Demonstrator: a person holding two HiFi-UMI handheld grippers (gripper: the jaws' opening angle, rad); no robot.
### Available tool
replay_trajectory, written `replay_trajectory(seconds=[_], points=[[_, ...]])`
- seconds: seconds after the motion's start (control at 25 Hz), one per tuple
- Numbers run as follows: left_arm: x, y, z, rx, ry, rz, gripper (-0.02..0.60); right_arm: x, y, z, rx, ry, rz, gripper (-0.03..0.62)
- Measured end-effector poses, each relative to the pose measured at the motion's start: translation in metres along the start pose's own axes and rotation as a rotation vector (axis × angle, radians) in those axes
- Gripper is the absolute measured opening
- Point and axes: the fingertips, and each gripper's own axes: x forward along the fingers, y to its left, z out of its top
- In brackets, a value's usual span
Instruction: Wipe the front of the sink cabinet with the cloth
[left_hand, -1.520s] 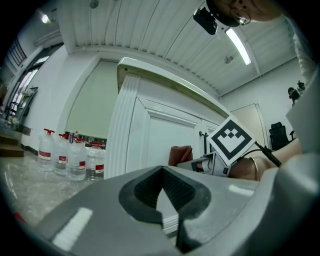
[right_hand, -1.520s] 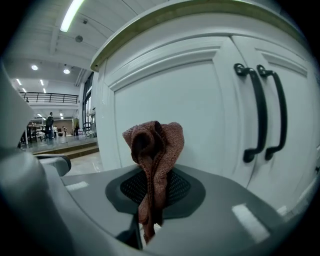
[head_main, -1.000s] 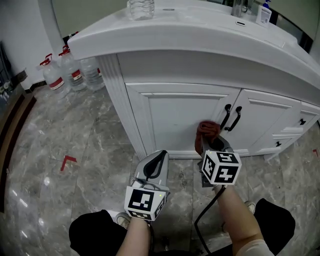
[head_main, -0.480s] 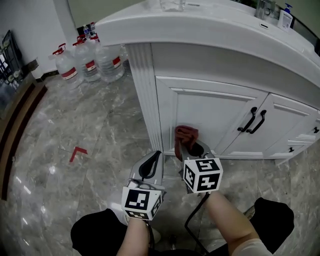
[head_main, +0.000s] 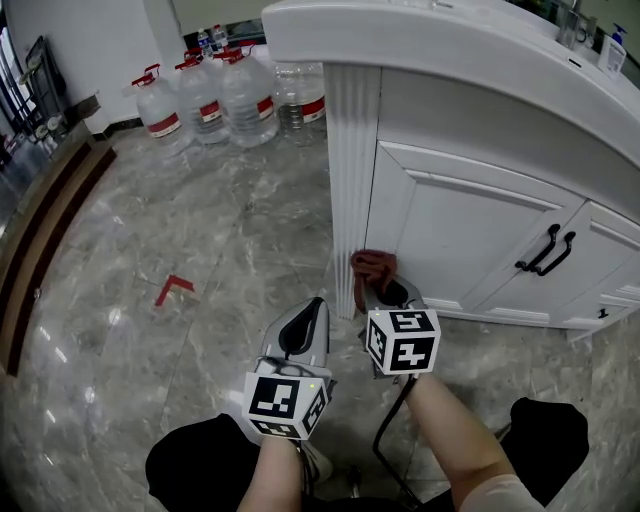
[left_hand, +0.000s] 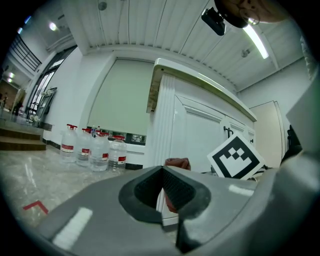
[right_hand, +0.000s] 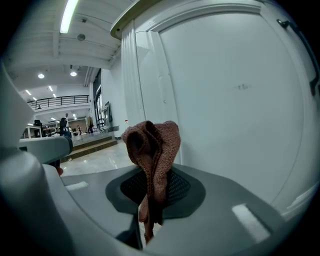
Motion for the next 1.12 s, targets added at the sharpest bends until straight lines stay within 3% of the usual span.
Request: replay_trajectory(seconds=[0.32, 0.56, 1.12], points=[[0.015, -0.03, -0.005, 0.031, 0.021, -0.064, 0.0, -0.021, -0.034, -0.002, -0.007, -0.003, -0.057, 0.084], [0.031, -0.061, -0.004, 0.042, 0.013, -0.117, 0.0, -0.045, -0.078, 0.002, 0.037, -0.017, -0.121, 0.084], [0.059, -0.138, -0.01, 0.071, 0.014, -0.237, 0.0, -0.13, -0.185, 0.01, 0.005, -0.046, -0.31, 0.087]])
